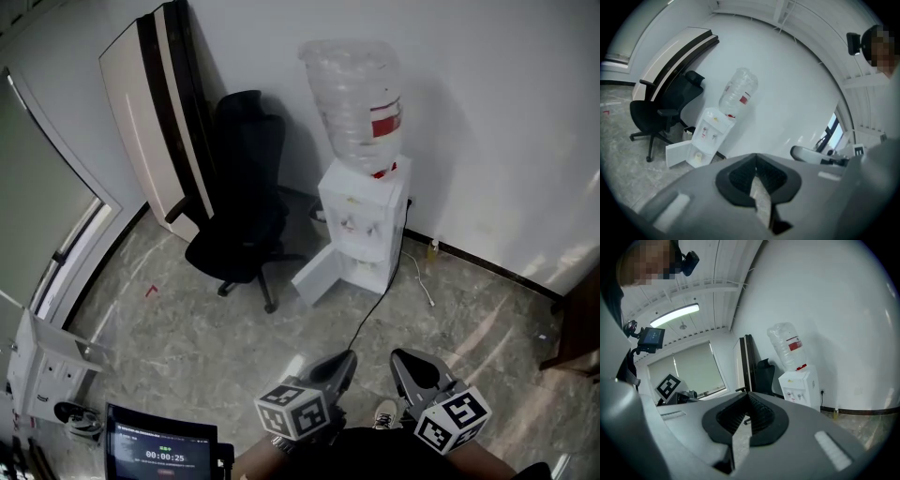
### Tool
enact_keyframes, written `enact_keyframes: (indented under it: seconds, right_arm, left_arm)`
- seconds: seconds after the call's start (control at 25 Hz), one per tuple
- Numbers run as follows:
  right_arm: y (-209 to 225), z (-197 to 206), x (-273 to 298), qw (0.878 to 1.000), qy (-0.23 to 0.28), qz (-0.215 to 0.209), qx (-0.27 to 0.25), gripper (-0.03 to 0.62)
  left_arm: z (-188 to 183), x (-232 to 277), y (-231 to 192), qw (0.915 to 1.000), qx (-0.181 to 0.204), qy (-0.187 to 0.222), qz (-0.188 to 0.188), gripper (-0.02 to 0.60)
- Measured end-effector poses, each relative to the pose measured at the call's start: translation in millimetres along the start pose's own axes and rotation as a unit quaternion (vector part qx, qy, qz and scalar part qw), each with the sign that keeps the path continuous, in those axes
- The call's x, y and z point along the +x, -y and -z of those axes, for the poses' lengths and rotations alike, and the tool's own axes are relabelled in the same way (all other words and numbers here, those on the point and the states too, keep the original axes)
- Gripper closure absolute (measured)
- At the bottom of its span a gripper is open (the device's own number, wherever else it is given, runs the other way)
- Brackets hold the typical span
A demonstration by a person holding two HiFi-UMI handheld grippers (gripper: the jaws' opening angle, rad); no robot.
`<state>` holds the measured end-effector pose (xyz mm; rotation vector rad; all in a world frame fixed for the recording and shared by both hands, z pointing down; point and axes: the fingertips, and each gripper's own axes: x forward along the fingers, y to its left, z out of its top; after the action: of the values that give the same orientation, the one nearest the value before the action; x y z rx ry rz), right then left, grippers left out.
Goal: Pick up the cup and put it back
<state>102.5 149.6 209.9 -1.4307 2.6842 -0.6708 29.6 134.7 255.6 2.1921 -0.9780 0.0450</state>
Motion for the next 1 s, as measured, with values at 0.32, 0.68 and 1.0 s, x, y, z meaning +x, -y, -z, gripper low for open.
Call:
enact_keyframes:
  seconds: [0.32, 0.68, 1.0]
  right_arm:
    - [-32, -4, 35, 1.0, 0.009, 0.028, -0.008, 0.586]
    - [-46, 3, 70, 0.999, 0.006, 0.031, -0.019, 0.586]
    - [-38, -2, 61, 0.999, 0.007, 0.032, -0.03, 0.586]
  left_arm:
    - [-23, -18, -34, 0.9995, -0.011, -0.006, 0.027, 0.578]
    - [-43, -29, -60, 0.9992, 0.016, 0.001, 0.036, 0.578]
    - [-42, -18, -47, 0.9987, 0.026, 0.001, 0.043, 0.578]
